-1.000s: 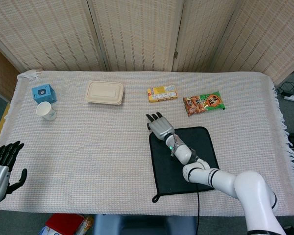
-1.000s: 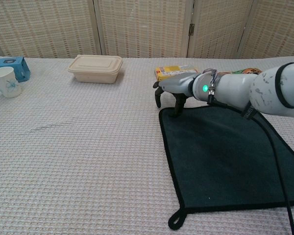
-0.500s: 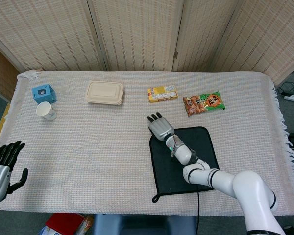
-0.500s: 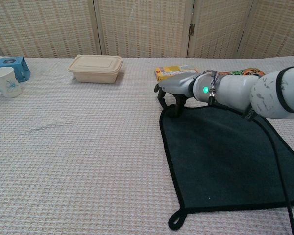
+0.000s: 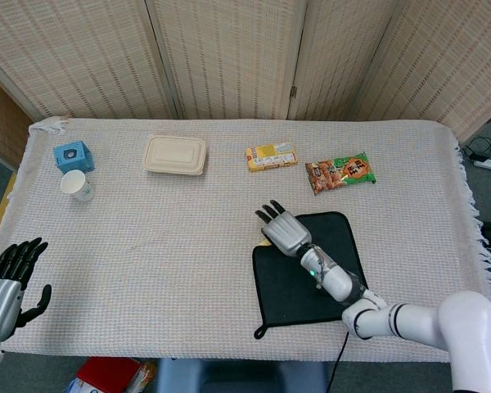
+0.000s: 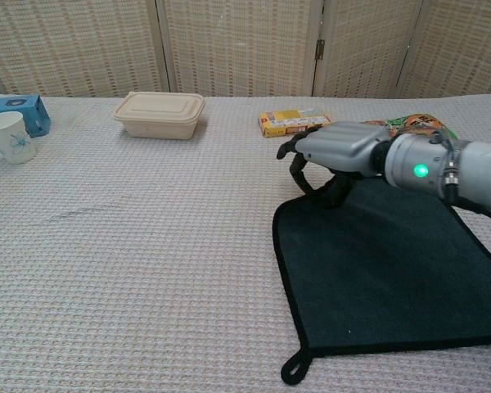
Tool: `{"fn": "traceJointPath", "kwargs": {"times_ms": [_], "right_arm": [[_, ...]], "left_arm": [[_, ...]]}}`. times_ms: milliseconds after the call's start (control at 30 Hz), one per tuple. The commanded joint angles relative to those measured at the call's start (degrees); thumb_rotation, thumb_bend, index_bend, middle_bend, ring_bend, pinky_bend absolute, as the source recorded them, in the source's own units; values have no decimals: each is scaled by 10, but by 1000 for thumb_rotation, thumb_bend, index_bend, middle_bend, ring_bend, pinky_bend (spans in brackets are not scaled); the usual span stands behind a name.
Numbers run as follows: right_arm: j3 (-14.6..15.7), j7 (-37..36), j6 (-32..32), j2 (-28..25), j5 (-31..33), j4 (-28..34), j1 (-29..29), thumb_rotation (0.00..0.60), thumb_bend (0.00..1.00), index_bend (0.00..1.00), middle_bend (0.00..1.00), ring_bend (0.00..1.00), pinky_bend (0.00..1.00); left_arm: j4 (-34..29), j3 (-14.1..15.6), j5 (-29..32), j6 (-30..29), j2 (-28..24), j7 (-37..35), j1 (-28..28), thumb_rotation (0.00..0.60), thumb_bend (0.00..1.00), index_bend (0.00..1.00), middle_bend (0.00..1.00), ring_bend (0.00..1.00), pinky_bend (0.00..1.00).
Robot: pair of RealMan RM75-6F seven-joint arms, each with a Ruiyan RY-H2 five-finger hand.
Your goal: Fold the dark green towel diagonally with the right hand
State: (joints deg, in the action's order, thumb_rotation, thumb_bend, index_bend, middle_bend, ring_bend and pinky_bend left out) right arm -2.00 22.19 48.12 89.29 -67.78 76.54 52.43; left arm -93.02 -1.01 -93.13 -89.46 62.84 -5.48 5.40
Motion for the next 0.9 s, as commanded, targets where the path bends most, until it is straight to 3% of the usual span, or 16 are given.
{"fn": "traceJointPath", "kwargs": {"times_ms": [33,267,467,667,900], "right_arm": [[68,-11,81,-88,-80,86,-74,600,430,631,138,61,0],[143,-51,137,-142,-158,113,-152,600,430,631,138,61,0],[179,-91,181,-159,-210,100,-207,600,429,631,138,61,0],[186,-101,197,-159,-231,71,-240,600,429,631,138,59,0],[172,-108,195,-149,-236,34,-260,600,430,631,138,62,0]], "left_arm": [[0,3,-6,0,5,9,1,600,580,0,90,0,0],[-3,10,-14,9,19,41,3,600,580,0,89,0,0],[-3,15,-17,19,28,58,7,600,580,0,90,0,0],[-4,17,-18,22,31,64,7,600,580,0,89,0,0],[-5,19,-17,25,34,69,8,600,580,0,89,0,0]]}}
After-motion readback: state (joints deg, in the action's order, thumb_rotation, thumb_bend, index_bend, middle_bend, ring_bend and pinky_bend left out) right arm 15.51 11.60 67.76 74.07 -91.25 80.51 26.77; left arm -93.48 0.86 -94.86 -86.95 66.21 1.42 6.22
